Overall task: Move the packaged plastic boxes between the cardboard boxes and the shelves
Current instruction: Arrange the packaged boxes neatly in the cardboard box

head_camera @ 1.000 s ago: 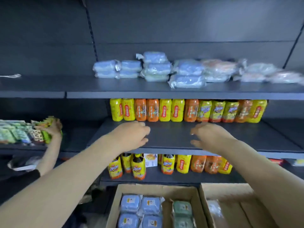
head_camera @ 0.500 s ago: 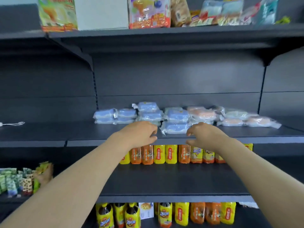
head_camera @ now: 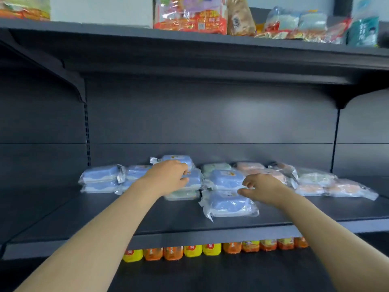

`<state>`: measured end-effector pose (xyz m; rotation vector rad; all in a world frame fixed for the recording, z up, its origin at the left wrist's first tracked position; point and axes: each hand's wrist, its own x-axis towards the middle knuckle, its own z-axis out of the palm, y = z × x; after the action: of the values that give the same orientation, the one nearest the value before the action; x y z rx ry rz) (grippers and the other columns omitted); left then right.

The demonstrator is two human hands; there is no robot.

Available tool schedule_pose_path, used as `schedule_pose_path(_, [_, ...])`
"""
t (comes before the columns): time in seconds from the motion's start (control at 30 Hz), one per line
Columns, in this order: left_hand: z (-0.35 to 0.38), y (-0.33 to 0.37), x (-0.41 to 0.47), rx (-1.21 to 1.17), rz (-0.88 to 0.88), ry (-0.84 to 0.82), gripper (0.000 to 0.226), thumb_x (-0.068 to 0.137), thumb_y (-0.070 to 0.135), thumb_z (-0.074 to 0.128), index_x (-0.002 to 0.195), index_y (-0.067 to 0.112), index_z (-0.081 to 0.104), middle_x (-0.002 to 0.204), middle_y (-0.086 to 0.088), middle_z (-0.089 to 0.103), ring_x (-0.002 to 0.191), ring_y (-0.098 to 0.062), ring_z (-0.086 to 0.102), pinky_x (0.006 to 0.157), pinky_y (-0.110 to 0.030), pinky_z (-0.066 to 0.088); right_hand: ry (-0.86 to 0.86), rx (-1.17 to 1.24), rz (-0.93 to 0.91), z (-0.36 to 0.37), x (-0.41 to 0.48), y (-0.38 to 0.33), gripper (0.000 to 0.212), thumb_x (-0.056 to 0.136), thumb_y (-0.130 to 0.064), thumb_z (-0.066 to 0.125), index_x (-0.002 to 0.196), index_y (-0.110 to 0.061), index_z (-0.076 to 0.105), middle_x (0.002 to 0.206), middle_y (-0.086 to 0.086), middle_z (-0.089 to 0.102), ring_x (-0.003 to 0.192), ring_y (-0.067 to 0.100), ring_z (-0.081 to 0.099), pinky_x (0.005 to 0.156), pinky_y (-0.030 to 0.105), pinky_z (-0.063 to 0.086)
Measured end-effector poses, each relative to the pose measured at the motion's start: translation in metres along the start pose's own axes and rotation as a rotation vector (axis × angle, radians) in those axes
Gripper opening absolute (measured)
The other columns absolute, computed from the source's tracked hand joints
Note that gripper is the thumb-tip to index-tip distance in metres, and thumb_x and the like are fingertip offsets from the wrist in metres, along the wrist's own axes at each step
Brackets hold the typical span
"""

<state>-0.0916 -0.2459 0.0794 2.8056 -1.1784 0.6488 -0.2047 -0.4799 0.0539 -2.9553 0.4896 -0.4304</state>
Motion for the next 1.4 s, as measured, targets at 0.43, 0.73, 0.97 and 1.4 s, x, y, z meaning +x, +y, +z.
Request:
schedule_pose_path(0.43, [0.078,-0.046,0.084,-0.104,-0.355,0.079,0.035,0.097,0.033,0.038,0.117,0.008,0.052,0.121,-0.012,0.053,0.109,-0.029,0.053,0.083,-0.035,0.043,-0.072,0.339,0.265,0.087,0.065,0.011,0.073,0.084,-0.062,0.052,0.128,-0.004,0.045,0.108,0.003,0.053,0.104,0.024,0.054,0.079,0.029,0.038])
schedule_pose_path(0.73, [0.121,-0.051,0.104,-0.568,-0.666,-0.149,0.065,0.090,0.063,0.038,0.127,0.012,0.053,0.134,-0.009,0.051,0.119,-0.031,0.050,0.096,-0.034,0.041,-0.089,0.574,0.334,0.088,0.054,0.010,0.070,0.080,-0.059,0.061,0.119,-0.002,0.053,0.100,0.008,0.059,0.093,0.024,0.059,0.080,0.033,0.044])
schedule_pose_path(0.97, [0.133,-0.043,0.097,-0.883,-0.747,0.038,0.063,0.084,0.047,0.064,0.128,0.005,0.047,0.127,-0.010,0.055,0.112,-0.031,0.054,0.088,-0.033,0.043,0.038,0.657,0.392,0.094,0.044,0.010,0.084,0.075,-0.054,0.071,0.128,0.000,0.036,0.105,0.007,0.053,0.088,0.021,0.052,0.069,0.029,0.041])
schedule_pose_path(1.4, [0.131,-0.023,0.054,-1.179,-0.679,0.521,0.038,0.077,0.021,0.075,0.103,0.014,0.048,0.118,-0.006,0.047,0.095,-0.018,0.049,0.083,-0.028,0.042,0.295,0.806,0.407,0.097,0.004,-0.005,0.094,0.071,-0.046,0.078,0.139,-0.006,0.028,0.141,0.008,0.038,0.125,0.025,0.043,0.084,0.028,0.034])
